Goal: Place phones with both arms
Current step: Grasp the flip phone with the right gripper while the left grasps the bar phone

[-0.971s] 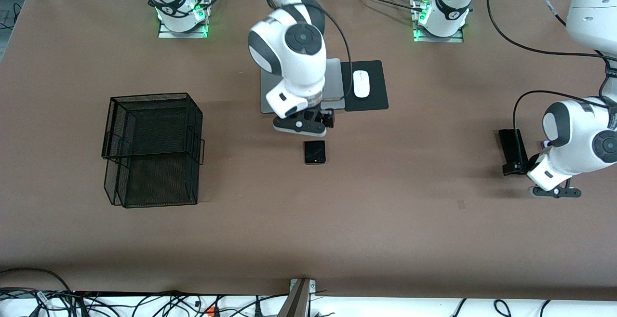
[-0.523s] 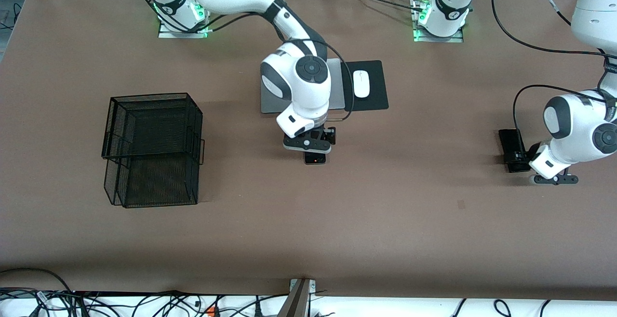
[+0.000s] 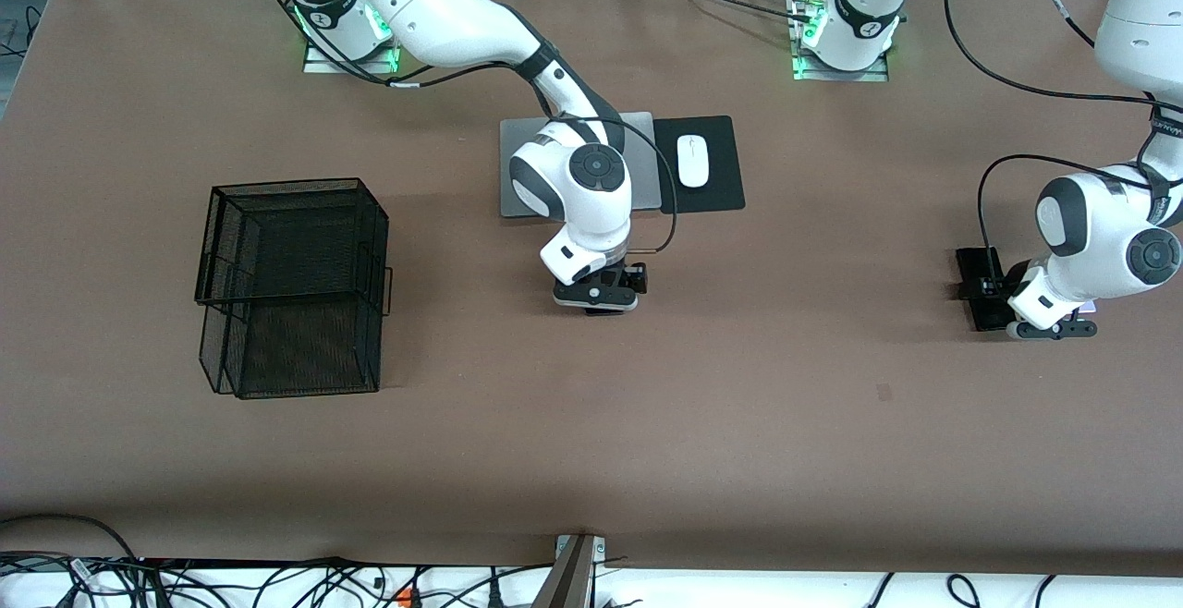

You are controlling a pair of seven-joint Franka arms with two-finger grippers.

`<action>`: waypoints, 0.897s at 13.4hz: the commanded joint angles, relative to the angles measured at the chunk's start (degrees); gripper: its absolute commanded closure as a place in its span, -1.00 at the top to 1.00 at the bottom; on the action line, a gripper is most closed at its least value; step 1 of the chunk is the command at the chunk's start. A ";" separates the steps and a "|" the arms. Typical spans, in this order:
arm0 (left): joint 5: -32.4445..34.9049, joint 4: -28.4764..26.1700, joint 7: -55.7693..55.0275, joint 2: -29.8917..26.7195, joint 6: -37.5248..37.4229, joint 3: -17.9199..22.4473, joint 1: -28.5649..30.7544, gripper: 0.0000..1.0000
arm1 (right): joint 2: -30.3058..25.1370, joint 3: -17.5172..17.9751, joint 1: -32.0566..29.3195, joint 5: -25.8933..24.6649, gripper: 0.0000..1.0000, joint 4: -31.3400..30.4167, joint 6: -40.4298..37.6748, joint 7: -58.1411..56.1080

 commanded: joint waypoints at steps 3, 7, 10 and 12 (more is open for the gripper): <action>1.39 -1.91 0.51 -1.89 -0.06 -0.96 0.98 0.27 | 1.86 -0.04 0.14 -0.51 1.00 1.29 1.16 -3.48; 1.30 -1.65 0.33 -1.80 -0.94 -1.22 0.89 -0.88 | 3.53 -0.04 0.23 -0.69 1.00 1.21 5.30 -4.00; 1.30 -0.59 0.16 -2.94 -3.48 -1.57 0.37 -0.85 | 3.88 -0.04 0.23 -0.95 1.00 1.21 5.30 -5.06; 1.30 2.47 -0.28 -4.00 -8.99 -3.23 0.10 -0.83 | 4.14 -0.04 0.23 -0.86 1.00 0.95 5.30 -4.62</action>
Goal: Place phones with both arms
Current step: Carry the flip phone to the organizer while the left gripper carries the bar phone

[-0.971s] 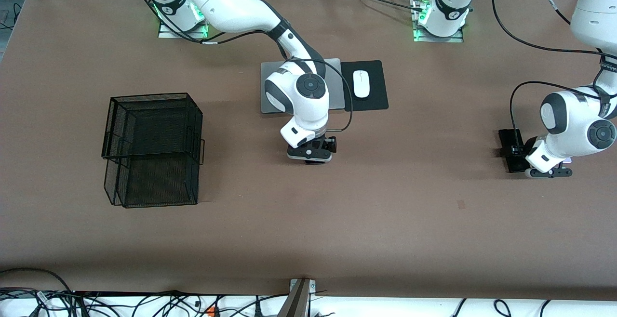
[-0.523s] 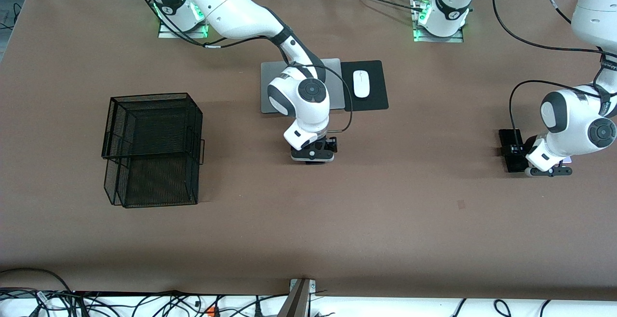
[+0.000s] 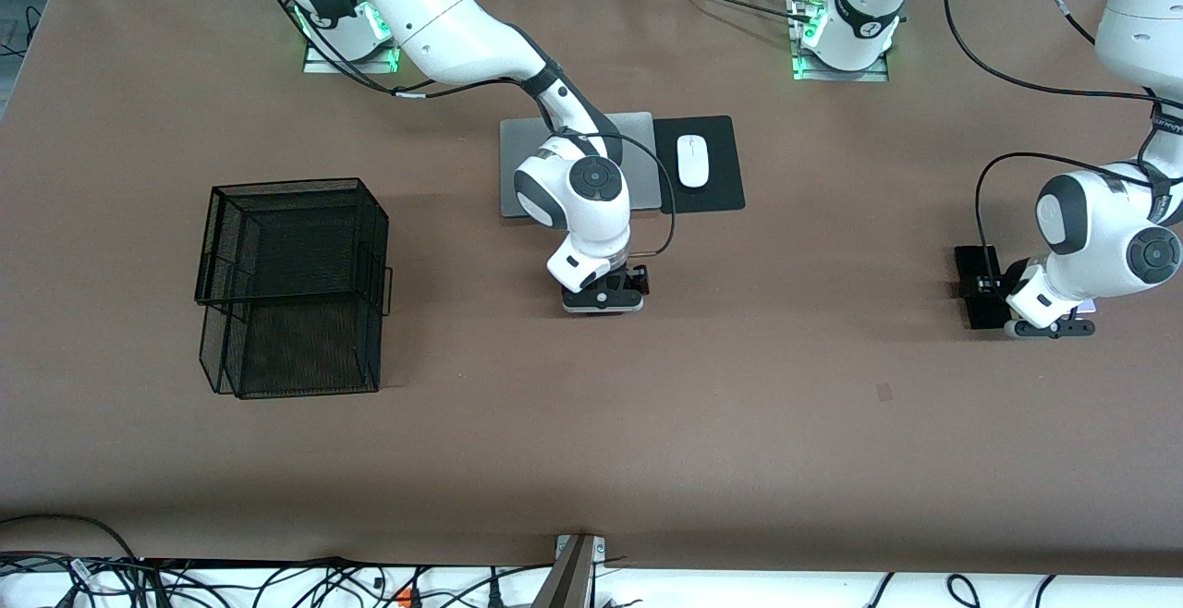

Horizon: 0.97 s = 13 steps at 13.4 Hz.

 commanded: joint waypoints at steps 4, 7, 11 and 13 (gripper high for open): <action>0.58 12.80 -2.38 -2.96 -22.78 -6.04 -0.52 -0.80 | 0.97 -0.04 0.28 -0.67 0.08 0.22 0.52 0.05; 0.49 17.99 -6.60 -2.96 -31.40 -11.13 -0.61 -0.80 | 0.18 0.05 0.28 -0.59 -0.10 0.49 -0.09 -0.21; 0.49 22.48 -13.71 -3.04 -39.77 -19.74 -0.61 -0.76 | -6.30 0.49 0.19 -0.06 -0.10 1.28 -11.13 -0.56; 0.49 22.84 -17.75 -3.04 -40.91 -24.83 -0.52 -0.76 | -10.61 0.49 0.10 2.56 -0.10 1.28 -16.77 -0.74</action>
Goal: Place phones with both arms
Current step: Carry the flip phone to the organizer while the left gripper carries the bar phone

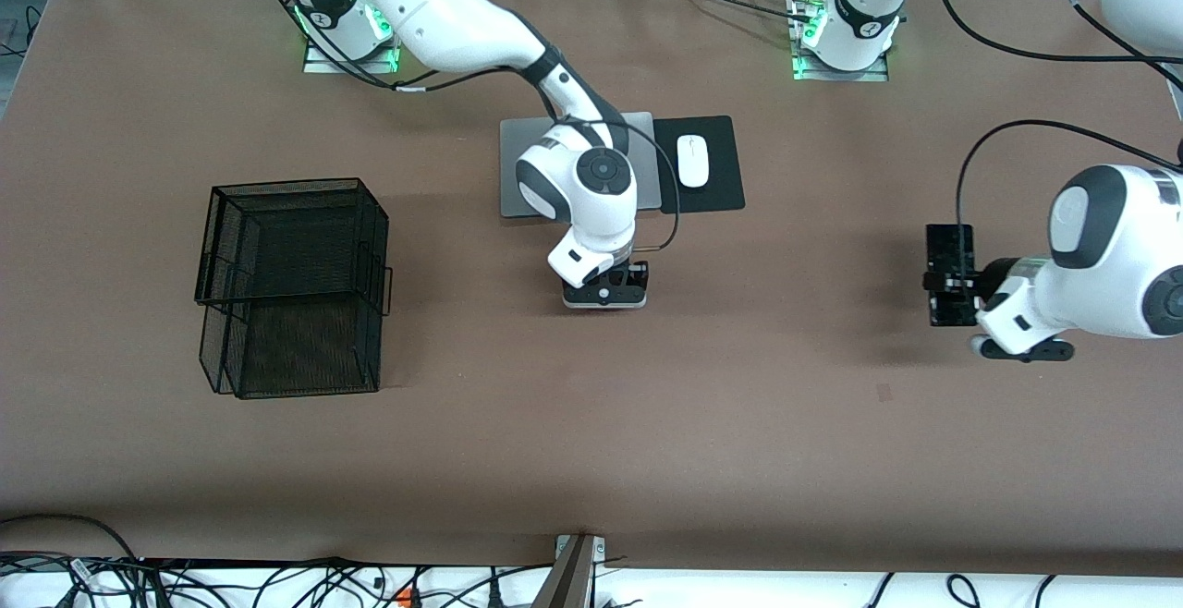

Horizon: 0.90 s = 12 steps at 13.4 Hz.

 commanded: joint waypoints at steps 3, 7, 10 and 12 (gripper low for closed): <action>0.52 1.83 -8.83 0.34 -2.54 -10.96 -2.13 -0.75 | -11.79 0.18 -0.52 4.23 -0.10 -1.30 -13.51 -2.04; 0.34 3.84 -14.97 4.99 -0.35 -11.24 -14.24 -0.80 | -21.27 -1.83 -3.32 4.32 -0.10 -3.13 -26.60 -12.03; 0.95 4.38 -25.43 9.56 11.91 -10.63 -23.38 -0.82 | -32.15 -8.40 -5.18 7.29 -0.10 -14.96 -27.34 -24.77; 1.39 4.29 -32.98 13.34 22.19 -8.97 -29.27 -0.82 | -39.80 -14.21 -5.18 8.10 -0.10 -25.25 -24.36 -32.76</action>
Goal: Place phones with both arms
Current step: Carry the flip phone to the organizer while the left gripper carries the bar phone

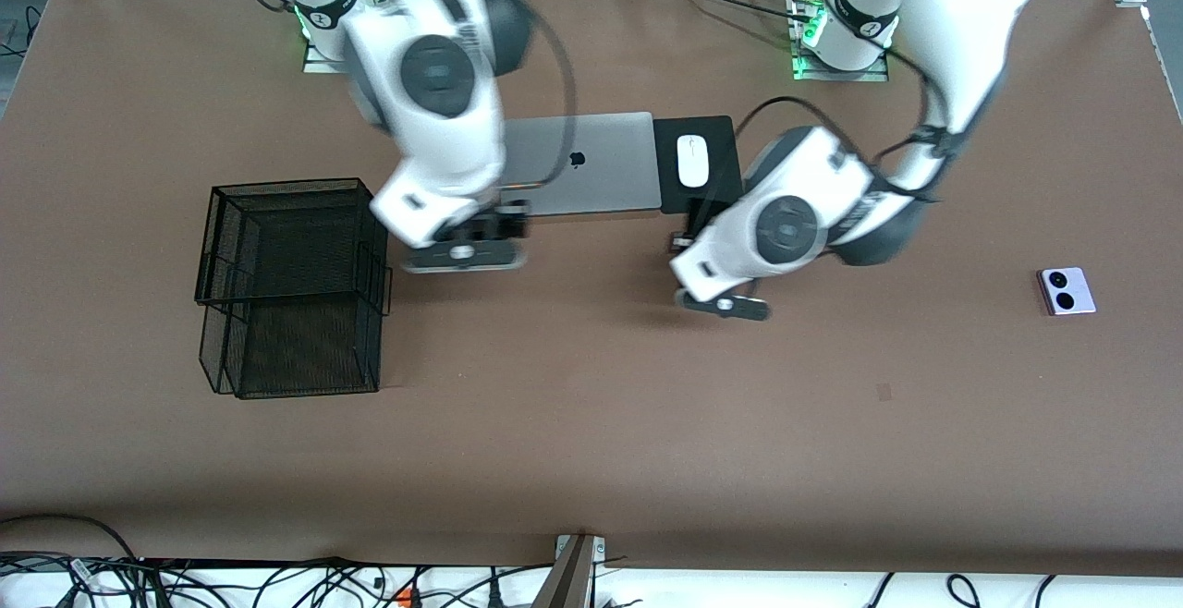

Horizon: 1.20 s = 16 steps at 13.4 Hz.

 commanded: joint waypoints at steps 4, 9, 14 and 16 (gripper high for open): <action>0.78 3.29 -14.87 6.86 19.11 14.79 -20.03 -0.77 | -19.08 -14.82 0.37 1.29 -0.10 -27.44 9.80 -19.22; 1.04 8.21 -22.17 12.93 25.99 18.59 -26.65 -0.77 | -23.75 -26.87 0.37 1.99 -0.10 -42.46 23.40 -32.06; 1.30 8.21 -22.18 12.85 26.52 18.59 -26.48 1.00 | -21.13 -31.11 0.20 4.45 -0.10 -49.61 33.62 -35.68; 0.95 8.21 -22.35 11.89 26.44 18.59 -25.96 1.00 | -17.88 -31.20 -0.15 9.35 -0.10 -49.44 34.15 -36.38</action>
